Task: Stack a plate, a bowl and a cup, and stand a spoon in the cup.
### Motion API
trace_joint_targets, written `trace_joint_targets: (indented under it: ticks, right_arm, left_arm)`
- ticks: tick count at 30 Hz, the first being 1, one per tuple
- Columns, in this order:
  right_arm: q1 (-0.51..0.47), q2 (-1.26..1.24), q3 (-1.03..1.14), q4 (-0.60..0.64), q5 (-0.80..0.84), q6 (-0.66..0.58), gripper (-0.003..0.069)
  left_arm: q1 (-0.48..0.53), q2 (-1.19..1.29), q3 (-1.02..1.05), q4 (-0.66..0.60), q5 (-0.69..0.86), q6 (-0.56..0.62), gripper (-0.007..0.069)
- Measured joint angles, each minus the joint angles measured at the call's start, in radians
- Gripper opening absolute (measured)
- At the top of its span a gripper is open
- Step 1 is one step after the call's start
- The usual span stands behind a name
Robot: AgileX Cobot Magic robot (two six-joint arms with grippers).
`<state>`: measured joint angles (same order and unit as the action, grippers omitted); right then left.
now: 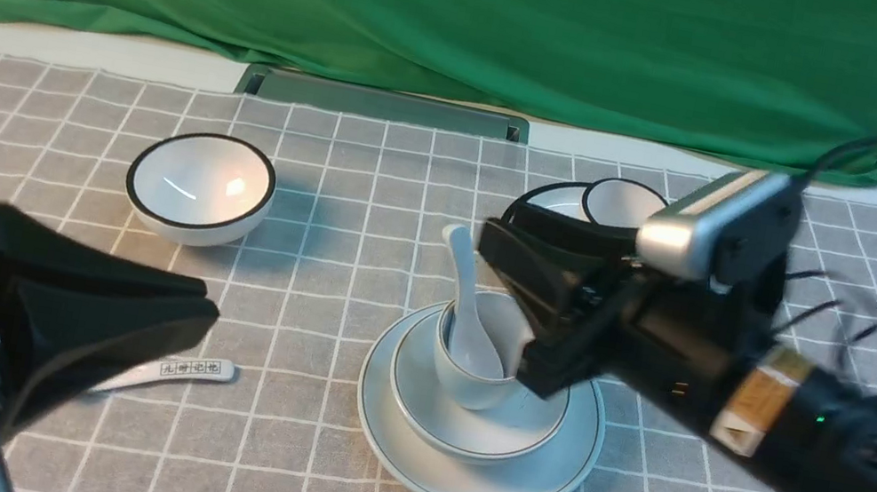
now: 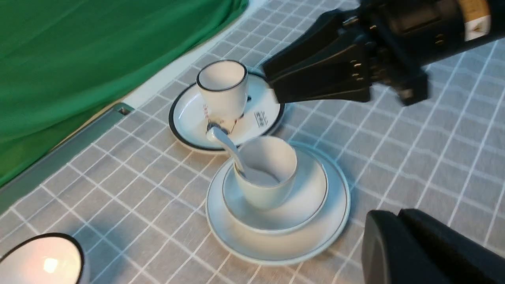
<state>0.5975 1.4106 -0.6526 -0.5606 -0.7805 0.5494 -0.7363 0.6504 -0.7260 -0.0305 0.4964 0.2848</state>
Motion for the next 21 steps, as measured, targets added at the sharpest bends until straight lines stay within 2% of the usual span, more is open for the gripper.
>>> trace_joint_targets:
  ticks: [3, 4, 5, 6, 7, 10, 14, 21]
  right_arm:
    - [0.034, -0.176, 0.0, -0.129, 0.292, 0.145, 0.0248]
    - [0.038, -0.188, 0.0, -0.144, 0.34, 0.165, 0.0248]
    - [0.087, -0.301, 0.0, -0.185, 0.552, 0.221, 0.0248]
    - [0.093, -0.312, 0.0, -0.19, 0.574, 0.228, 0.0247]
    - [0.134, -0.381, 0.0, -0.199, 0.703, 0.241, 0.0243]
    - [0.217, -0.49, 0.0, -0.194, 0.956, 0.25, 0.0227]
    - [0.305, -0.569, 0.001, -0.15, 1.165, 0.252, 0.0202]
    - [0.364, -0.609, 0.001, -0.102, 1.359, 0.254, 0.0204]
  left_arm:
    - [0.0, -0.06, 0.12, -0.043, -0.157, -0.027, 0.001]
    - [0.0, -0.076, 0.151, -0.055, -0.198, -0.03, 0.001]
    - [0.0, -0.127, 0.244, -0.094, -0.328, -0.034, 0.001]
    - [0.0, -0.133, 0.254, -0.097, -0.342, -0.034, 0.001]
    - [0.0, -0.164, 0.314, -0.112, -0.427, -0.034, 0.001]
    - [0.0, -0.221, 0.44, -0.122, -0.608, -0.034, 0.001]
    - [0.0, -0.244, 0.538, -0.119, -0.76, -0.035, 0.001]
    - [0.0, -0.244, 0.64, -0.049, -0.788, -0.036, 0.0011]
